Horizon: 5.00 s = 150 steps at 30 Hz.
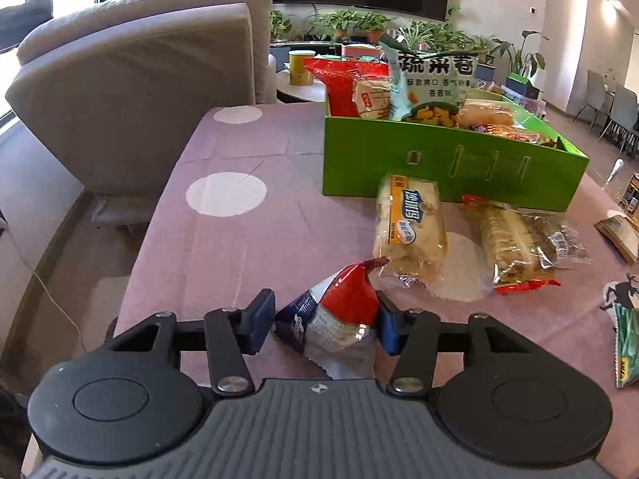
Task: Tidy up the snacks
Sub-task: 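Grasp the red-and-white bag with the left gripper while the right gripper grasps the green-yellow bean bag, then carry both bags over the green box and release them inside, then move the right gripper to the brown paper cookie bag and grasp it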
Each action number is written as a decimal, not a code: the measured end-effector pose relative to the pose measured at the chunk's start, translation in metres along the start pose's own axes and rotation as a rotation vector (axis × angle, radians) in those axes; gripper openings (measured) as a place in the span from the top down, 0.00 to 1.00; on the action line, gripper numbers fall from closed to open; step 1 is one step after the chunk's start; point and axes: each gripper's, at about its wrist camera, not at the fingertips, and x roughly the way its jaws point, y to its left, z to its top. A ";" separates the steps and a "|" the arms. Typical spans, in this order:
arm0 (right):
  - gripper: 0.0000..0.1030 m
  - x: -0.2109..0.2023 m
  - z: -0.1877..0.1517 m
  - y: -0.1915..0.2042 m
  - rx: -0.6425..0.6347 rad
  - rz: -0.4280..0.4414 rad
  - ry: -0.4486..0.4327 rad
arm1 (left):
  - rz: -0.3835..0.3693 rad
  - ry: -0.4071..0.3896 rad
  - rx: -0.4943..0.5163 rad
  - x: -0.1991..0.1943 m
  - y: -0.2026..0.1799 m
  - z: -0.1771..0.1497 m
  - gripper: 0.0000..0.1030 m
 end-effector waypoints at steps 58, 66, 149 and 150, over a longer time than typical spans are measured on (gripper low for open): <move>0.40 -0.004 0.021 -0.010 0.000 -0.037 -0.052 | -0.125 -0.120 0.091 -0.049 -0.050 0.021 0.61; 0.40 -0.006 0.053 -0.016 0.027 -0.027 -0.132 | -0.156 -0.160 0.129 -0.044 -0.072 0.052 0.61; 0.38 0.005 0.097 -0.091 0.310 -0.075 -0.211 | -0.119 -0.181 0.124 -0.011 -0.127 0.111 0.19; 0.38 0.003 0.092 -0.093 0.316 -0.080 -0.207 | -0.119 -0.176 0.119 -0.012 -0.125 0.108 0.19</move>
